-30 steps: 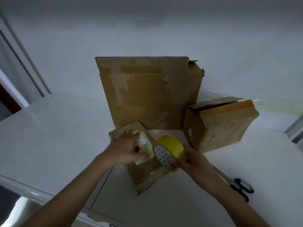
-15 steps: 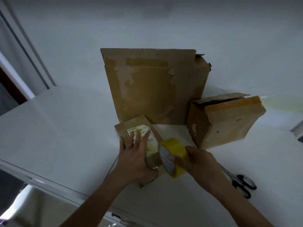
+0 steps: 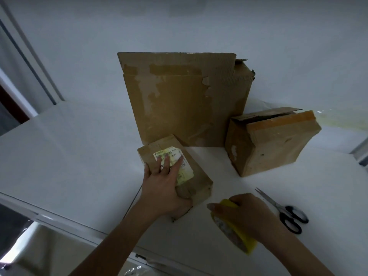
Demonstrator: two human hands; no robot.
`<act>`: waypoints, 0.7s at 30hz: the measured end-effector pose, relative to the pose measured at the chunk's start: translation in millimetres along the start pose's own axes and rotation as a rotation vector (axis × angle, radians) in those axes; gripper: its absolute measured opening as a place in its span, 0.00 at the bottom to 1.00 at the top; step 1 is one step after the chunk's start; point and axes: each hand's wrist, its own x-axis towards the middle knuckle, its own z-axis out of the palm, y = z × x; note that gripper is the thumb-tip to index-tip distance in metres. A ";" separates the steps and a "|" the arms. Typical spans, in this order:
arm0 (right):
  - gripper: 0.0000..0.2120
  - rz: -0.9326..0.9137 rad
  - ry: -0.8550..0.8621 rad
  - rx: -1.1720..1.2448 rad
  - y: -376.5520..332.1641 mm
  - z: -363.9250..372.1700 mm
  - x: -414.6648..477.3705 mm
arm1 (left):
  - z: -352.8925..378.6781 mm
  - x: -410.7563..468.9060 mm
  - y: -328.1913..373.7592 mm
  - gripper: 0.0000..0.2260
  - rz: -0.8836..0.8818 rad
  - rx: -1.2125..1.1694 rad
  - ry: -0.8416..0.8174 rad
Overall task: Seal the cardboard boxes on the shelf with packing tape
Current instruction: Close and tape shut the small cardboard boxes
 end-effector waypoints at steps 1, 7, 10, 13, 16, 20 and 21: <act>0.27 0.023 0.006 0.006 3.6 0.5 0.9 | 0.4 0.8 0.2 0.54 -0.001 0.014 0.008; 0.24 0.046 -0.008 0.058 13.3 3.6 2.9 | -1.7 1.3 1.4 0.54 0.004 0.040 0.003; 0.24 0.063 -0.021 0.054 14.7 6.1 3.8 | -0.7 1.4 0.9 0.54 0.004 0.011 0.011; 0.25 0.080 -0.010 0.036 17.7 8.9 6.7 | 0.3 2.7 1.0 0.54 0.007 0.048 -0.002; 0.25 0.088 -0.005 0.034 17.7 11.4 8.5 | 0.0 3.1 0.3 0.54 0.005 0.046 0.005; 0.23 0.103 -0.033 0.046 17.3 15.1 10.7 | 1.6 1.4 -0.4 0.54 0.009 0.023 0.030; 0.23 0.108 -0.042 0.060 17.2 16.3 12.0 | 2.5 0.8 -0.4 0.54 0.010 0.011 0.038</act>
